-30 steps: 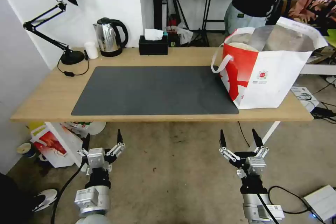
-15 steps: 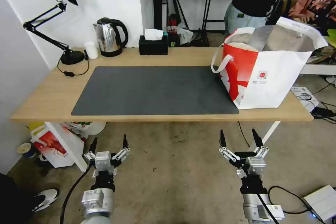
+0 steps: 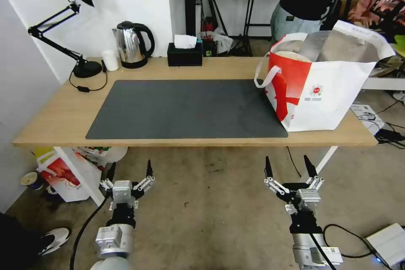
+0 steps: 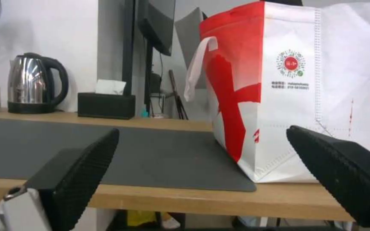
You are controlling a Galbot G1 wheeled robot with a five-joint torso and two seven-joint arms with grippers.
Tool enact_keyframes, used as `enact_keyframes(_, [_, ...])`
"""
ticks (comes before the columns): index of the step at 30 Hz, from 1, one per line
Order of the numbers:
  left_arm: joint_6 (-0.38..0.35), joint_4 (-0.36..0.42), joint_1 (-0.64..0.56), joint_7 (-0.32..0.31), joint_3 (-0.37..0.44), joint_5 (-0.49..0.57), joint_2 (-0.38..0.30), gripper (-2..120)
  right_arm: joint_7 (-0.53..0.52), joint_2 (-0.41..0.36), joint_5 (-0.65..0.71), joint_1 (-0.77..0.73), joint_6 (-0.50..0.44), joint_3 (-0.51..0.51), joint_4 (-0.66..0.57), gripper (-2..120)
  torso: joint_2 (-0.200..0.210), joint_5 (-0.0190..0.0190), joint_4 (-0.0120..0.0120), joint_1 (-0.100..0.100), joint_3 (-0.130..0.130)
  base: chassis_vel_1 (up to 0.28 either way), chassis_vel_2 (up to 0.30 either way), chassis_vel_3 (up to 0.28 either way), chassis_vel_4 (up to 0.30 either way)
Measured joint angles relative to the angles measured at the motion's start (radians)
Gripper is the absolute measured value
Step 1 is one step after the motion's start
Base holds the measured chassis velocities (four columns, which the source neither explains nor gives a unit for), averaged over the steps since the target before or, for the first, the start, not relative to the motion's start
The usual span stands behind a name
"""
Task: Pick up the trash from the table and place it into the takeout bag.
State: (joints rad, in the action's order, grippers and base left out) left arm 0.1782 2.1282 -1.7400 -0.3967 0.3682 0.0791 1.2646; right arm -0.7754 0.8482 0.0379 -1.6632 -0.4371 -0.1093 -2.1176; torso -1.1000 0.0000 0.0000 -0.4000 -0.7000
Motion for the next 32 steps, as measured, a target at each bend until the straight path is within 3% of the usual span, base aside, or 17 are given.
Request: enact_keyframes(32, [0.001,0.0,0.0,0.0,0.0,0.001,0.001,100,0.0,0.0,0.0,0.0,0.0,0.0,0.0,100,0.0,0.0,0.0,0.0,0.0,0.0,0.0,0.0,0.0])
